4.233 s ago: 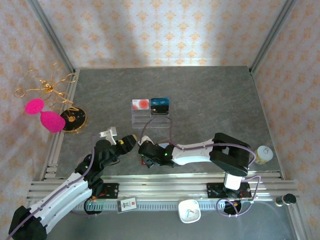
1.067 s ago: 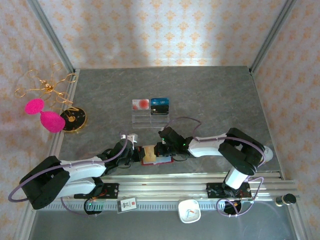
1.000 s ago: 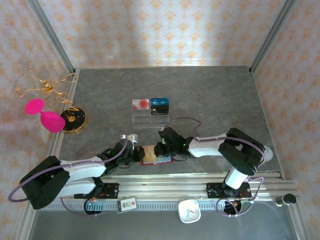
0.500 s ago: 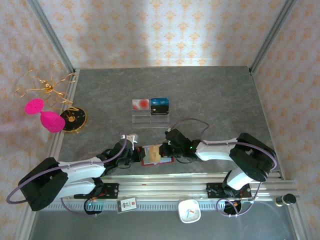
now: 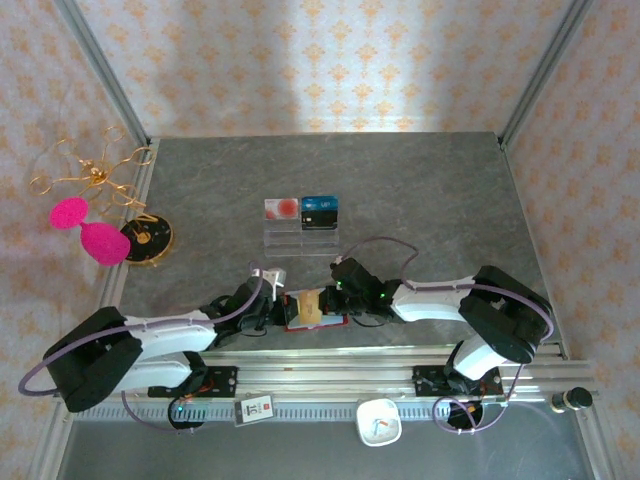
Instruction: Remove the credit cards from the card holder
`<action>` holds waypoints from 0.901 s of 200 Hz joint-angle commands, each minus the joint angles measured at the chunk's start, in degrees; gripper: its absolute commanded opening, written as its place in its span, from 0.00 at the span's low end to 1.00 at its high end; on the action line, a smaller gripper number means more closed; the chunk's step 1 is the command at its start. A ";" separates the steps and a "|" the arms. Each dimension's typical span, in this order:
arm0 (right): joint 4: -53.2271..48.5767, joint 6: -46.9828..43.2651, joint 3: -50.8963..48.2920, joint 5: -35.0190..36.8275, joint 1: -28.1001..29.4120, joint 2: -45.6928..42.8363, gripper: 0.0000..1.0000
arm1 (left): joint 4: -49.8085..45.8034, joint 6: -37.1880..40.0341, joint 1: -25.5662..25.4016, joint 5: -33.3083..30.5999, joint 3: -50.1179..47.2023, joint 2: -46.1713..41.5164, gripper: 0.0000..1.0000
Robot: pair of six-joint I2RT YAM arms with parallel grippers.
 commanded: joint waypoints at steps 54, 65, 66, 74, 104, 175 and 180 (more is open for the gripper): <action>0.53 -1.42 -1.38 0.65 -0.48 -0.21 0.27 | -2.12 1.24 -0.27 -0.21 1.15 3.13 0.00; 1.06 -1.51 -1.38 -0.07 -0.55 0.35 0.28 | -1.96 1.26 -0.32 0.00 1.12 3.55 0.00; 1.13 -1.47 -1.34 -0.21 -0.56 0.39 0.28 | -1.98 1.29 -0.29 0.00 1.14 3.62 0.00; 1.36 -1.72 -1.14 -0.59 -0.58 0.73 0.28 | -1.92 1.31 -0.36 0.15 1.11 3.95 0.00; 2.03 -2.57 -0.09 -2.41 -0.57 1.69 0.27 | -2.10 1.83 -0.53 0.53 1.59 5.09 0.00; 0.71 -1.96 -3.59 1.06 -2.58 -1.88 0.00 | -2.35 1.84 -0.65 0.03 1.16 4.00 0.00; 0.84 -2.03 -4.21 1.07 -2.99 -2.53 0.00 | -2.09 1.84 -0.67 0.07 1.11 4.00 0.00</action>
